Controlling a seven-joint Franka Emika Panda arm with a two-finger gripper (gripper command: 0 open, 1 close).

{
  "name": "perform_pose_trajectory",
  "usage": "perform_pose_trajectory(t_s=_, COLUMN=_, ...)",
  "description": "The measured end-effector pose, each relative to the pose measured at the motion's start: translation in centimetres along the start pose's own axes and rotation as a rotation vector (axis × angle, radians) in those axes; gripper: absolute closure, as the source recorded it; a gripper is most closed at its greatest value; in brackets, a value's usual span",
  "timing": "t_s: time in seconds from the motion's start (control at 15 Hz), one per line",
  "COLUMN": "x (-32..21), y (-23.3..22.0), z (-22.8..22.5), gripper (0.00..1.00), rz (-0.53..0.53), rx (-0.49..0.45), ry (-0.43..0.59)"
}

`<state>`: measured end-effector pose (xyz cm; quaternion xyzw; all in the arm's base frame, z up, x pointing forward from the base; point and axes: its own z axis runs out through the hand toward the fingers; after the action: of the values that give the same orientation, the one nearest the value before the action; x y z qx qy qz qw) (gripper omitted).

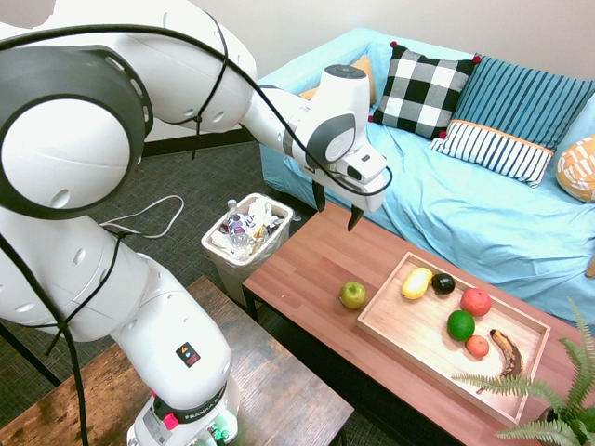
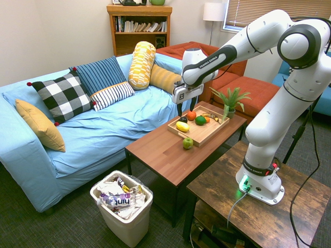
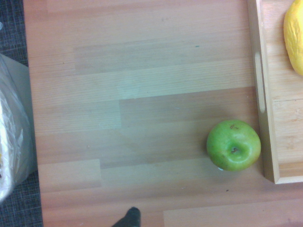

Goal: Put the apple in the tray

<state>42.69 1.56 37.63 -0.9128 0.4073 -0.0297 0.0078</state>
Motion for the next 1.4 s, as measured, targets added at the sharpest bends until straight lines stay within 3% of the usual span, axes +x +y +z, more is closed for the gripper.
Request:
perform_pose_trajectory(t_s=0.33, x=0.3, y=-0.4, z=1.9, gripper=0.0, rz=0.037, rx=-0.026, ry=0.015)
perform_pose_trajectory(t_s=0.8, x=2.3, y=0.8, z=12.3, gripper=0.0, rz=0.182, rx=-0.109, ry=0.036)
perform_pose_trajectory(t_s=1.4, x=4.2, y=2.6, z=20.3, gripper=0.0, rz=0.28, rx=-0.147, ry=0.02)
